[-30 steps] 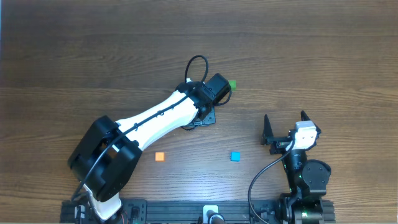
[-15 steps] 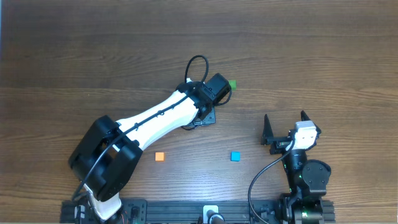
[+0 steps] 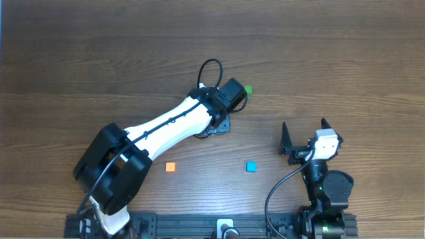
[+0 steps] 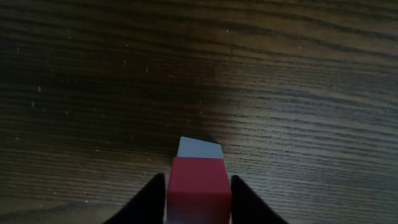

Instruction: Stack Cubes

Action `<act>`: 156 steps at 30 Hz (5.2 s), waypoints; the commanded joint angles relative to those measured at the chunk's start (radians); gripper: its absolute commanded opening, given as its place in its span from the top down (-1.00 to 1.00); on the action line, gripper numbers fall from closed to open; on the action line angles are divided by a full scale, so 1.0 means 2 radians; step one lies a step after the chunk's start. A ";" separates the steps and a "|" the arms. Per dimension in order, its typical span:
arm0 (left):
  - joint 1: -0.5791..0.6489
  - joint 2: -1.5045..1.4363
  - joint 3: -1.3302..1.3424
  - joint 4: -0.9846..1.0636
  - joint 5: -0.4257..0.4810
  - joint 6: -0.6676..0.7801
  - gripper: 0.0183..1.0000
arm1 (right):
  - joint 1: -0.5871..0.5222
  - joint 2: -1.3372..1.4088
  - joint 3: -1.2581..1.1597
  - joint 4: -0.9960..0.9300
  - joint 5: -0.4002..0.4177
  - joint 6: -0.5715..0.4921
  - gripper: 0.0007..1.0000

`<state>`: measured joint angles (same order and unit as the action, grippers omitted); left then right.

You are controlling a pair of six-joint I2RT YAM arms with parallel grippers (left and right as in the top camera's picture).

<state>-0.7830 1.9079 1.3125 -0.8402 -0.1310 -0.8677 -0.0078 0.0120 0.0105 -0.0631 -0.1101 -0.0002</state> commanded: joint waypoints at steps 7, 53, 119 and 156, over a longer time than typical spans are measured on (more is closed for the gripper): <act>0.000 0.011 -0.003 0.002 -0.002 -0.004 -0.19 | -0.003 -0.003 -0.003 -0.002 0.002 -0.002 -0.99; 0.001 -0.327 -0.360 0.089 -0.024 -0.004 -1.00 | -0.003 -0.003 -0.003 -0.002 0.002 -0.002 -0.98; 0.001 -0.268 -0.299 0.086 0.006 -0.002 0.95 | -0.003 -0.003 -0.003 -0.002 0.002 -0.002 -0.98; 0.002 -0.039 0.025 -0.027 0.004 0.013 0.95 | -0.003 -0.003 -0.003 -0.002 0.002 -0.002 -0.98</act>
<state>-0.7856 1.8149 1.3373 -0.8963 -0.1371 -0.8558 -0.0078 0.0120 0.0105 -0.0631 -0.1101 -0.0013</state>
